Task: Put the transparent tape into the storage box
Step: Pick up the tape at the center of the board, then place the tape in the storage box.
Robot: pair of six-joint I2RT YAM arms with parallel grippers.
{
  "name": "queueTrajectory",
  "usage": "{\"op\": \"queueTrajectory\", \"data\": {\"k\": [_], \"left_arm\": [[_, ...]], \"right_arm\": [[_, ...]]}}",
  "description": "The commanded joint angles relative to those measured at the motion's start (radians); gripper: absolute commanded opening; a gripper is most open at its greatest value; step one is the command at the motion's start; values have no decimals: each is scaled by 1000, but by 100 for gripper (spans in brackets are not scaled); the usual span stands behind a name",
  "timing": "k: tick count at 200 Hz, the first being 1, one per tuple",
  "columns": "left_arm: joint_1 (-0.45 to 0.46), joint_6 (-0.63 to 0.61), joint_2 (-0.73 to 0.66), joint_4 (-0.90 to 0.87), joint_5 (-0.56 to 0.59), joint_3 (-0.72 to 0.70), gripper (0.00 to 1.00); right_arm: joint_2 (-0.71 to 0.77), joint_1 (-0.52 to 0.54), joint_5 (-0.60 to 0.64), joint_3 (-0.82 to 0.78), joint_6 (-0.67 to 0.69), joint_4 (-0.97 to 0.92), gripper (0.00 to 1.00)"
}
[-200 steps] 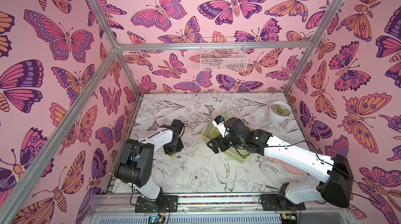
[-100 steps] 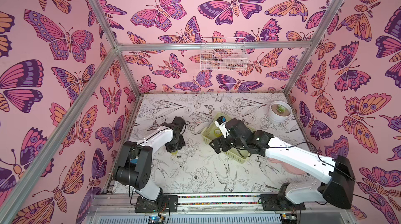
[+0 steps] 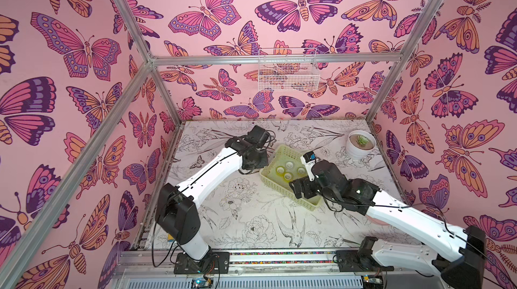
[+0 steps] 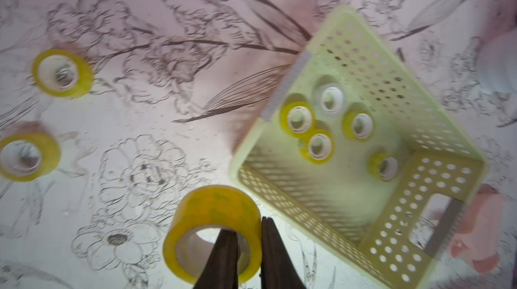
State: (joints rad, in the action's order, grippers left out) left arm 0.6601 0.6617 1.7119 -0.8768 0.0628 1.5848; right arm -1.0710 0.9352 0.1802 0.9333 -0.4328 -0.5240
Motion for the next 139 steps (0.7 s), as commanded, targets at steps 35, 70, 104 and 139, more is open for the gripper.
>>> {"op": "queueTrajectory", "data": {"k": [35,70,104,139], "left_arm": [[137,-81,281,-69,-80,267,7],[197,-104,452,-79,-126,417,7],[226,-117,570,-97,-160,500,8],[234,-119,656,-98,-175,529,8]], "right_arm": [[206,-10,136,-79,-105,-177,99],[345,-12,181,-115,-161,-272,99],[417,-12,191,-122,-200,-352,99],[456,-11,192,-129,-222,-379,99]]}}
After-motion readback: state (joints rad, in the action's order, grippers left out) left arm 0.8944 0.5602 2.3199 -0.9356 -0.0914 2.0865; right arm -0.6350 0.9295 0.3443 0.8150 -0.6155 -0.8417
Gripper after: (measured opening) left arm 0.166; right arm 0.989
